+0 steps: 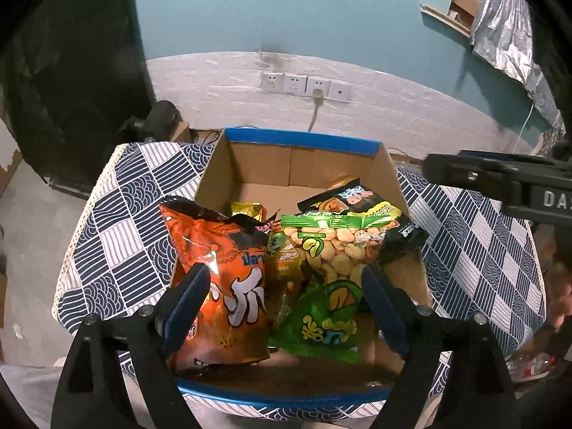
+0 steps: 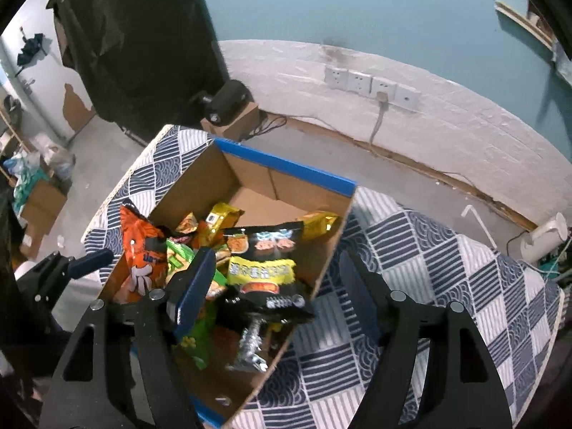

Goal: Organize snacks
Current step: 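Move both tools up and away from the filled box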

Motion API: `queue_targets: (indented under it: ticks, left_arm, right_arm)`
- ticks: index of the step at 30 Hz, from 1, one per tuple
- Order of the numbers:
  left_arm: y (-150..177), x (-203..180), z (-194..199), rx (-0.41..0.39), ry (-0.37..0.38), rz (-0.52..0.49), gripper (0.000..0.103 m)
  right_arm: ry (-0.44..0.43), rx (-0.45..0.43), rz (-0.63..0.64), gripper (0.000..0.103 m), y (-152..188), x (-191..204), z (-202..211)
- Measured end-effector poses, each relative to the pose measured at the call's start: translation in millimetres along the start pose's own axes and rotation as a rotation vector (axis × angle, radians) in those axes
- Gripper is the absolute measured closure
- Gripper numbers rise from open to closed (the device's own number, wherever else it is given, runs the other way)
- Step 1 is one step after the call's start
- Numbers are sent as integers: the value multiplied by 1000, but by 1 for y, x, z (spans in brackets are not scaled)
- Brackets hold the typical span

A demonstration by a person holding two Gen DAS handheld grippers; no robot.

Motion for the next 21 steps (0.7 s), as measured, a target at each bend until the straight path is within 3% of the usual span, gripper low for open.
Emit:
queue_targets:
  ticks: [21]
  left_arm:
    - [0,-43,48,-67,24,-104,15]
  right_arm:
    - [102,-91,-104,30,56,-48,97]
Point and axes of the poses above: each gripper's, at about its wrist camera, not at the fingertips, and z roughly against the way its jaws point, x to its left, y to its underside, the point moved 3 cm from there along -z, roughly the way its jaws point, and after that the axes turned 15 degrees about z, right-handed, at the moved point
